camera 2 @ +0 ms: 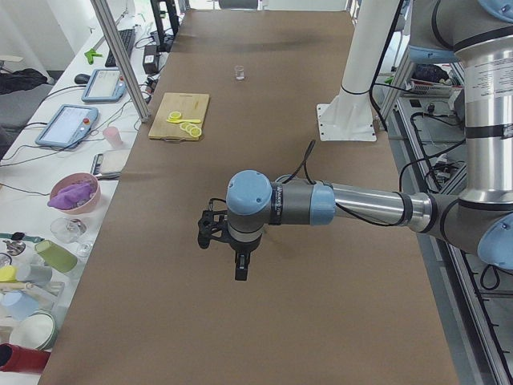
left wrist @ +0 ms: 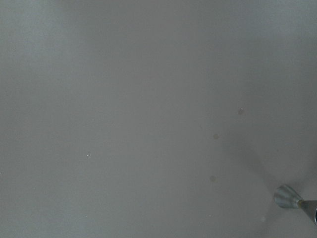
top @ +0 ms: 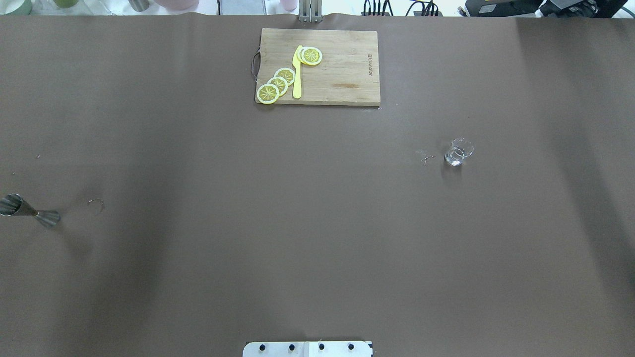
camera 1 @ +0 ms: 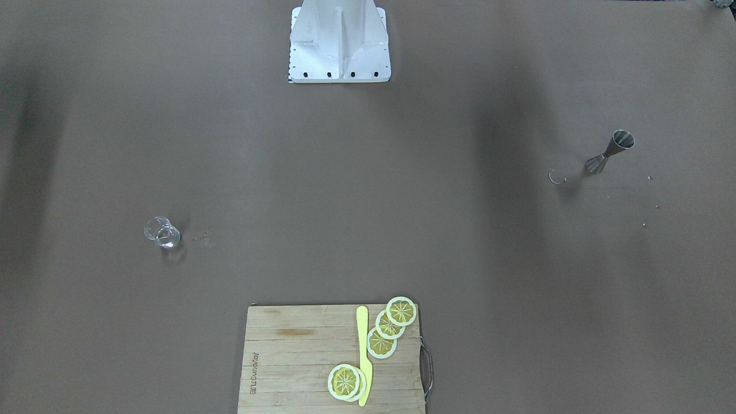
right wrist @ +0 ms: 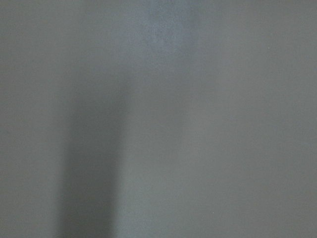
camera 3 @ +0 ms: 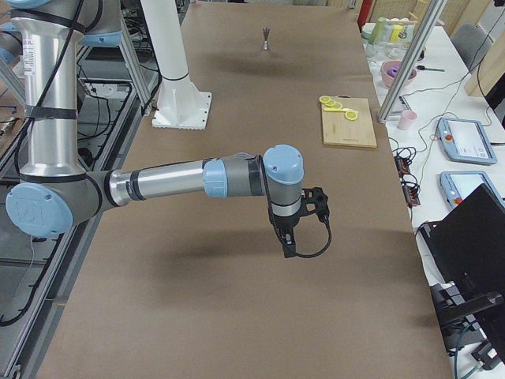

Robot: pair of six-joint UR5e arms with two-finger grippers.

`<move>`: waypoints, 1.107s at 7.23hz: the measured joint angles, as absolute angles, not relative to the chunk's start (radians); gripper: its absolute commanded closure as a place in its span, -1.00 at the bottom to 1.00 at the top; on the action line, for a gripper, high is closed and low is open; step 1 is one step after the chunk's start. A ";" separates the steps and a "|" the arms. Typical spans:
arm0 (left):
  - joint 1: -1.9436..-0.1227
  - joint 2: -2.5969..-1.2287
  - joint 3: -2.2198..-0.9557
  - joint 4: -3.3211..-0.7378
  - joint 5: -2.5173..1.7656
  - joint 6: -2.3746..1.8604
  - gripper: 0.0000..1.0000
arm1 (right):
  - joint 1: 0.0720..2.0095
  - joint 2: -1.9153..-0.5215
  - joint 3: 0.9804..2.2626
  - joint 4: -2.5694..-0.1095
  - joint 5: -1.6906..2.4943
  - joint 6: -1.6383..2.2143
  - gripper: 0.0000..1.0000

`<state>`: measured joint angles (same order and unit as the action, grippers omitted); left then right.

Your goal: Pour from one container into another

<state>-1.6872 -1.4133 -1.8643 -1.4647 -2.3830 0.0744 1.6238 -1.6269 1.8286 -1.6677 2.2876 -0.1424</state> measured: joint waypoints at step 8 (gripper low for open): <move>-1.687 -1.422 -1.878 -1.492 -2.389 0.074 -0.96 | 1.629 -1.632 1.834 -1.667 2.291 -0.147 -1.00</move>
<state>-1.6874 -1.4219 -1.8777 -1.4924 -2.3888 0.0737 1.6291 -1.6324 1.8344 -1.6675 2.2912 -0.1472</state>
